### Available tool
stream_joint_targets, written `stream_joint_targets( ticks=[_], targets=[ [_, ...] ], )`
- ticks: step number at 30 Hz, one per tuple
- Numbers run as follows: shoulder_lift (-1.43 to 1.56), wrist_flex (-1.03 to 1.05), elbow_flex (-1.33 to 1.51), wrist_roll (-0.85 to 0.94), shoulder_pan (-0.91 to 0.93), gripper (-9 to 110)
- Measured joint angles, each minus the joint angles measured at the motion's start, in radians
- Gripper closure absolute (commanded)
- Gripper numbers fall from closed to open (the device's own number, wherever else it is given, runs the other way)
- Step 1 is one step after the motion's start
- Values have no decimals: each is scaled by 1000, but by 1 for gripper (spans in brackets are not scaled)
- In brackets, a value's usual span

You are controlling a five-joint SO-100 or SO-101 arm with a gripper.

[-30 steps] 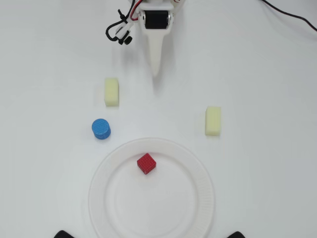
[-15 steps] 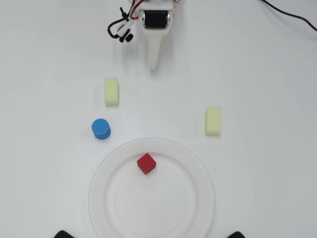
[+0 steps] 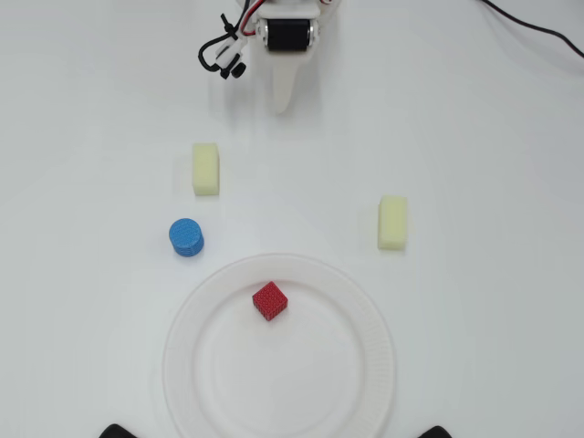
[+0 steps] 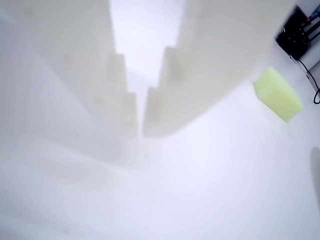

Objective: Grasp a red block and put it in the dish.

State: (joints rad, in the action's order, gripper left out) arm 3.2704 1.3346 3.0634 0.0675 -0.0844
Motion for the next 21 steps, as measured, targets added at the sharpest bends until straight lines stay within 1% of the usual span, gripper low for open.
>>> stream_joint_targets(
  ticks=[8, 14, 21],
  targets=[
    [0, 0, 0, -9, 0, 101],
    [0, 0, 0, -58, 23, 101],
    [0, 2, 0, -37, 29, 101]
  ],
)
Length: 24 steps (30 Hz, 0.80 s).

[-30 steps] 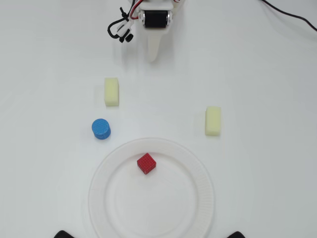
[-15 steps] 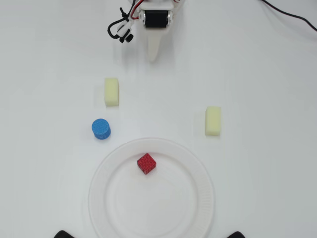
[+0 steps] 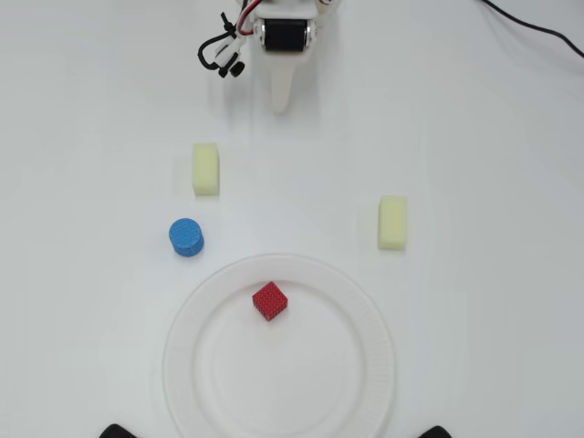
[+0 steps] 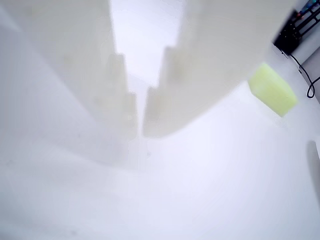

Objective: Grasp a red block and put it in the dish.

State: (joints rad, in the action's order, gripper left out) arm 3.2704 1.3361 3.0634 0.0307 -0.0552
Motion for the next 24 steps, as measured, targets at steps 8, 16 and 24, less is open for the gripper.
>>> stream_joint_targets(
  ticks=[8, 16, 24],
  targets=[
    [0, 0, 0, 69, -41, 101],
    [0, -2, 0, 60, -43, 101],
    [0, -2, 0, 52, -43, 99]
  ],
)
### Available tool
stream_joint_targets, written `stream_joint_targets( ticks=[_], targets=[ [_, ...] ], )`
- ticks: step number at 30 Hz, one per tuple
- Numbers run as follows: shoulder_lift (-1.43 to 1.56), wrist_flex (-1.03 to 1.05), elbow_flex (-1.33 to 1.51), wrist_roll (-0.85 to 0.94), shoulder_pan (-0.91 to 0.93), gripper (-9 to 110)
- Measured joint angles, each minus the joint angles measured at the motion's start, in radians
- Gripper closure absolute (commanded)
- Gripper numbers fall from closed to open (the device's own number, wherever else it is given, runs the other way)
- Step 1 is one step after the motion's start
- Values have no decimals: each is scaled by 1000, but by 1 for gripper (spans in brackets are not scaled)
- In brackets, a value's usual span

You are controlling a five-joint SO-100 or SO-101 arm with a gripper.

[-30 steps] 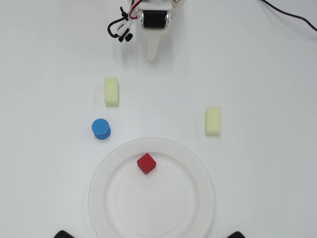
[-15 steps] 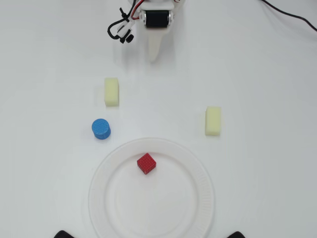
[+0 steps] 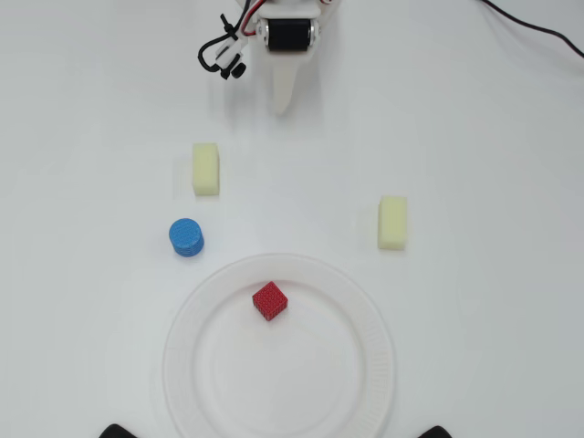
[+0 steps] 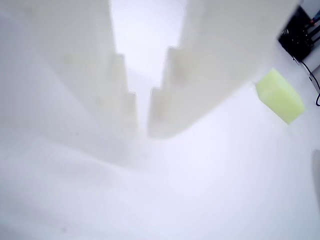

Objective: Grasp a red block and put it in the dish.

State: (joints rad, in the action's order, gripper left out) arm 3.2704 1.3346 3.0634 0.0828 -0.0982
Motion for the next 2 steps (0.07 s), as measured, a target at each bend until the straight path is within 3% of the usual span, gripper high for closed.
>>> stream_joint_targets(
  ticks=[2],
  targets=[
    [0, 0, 0, 0, 0, 99]
  ],
)
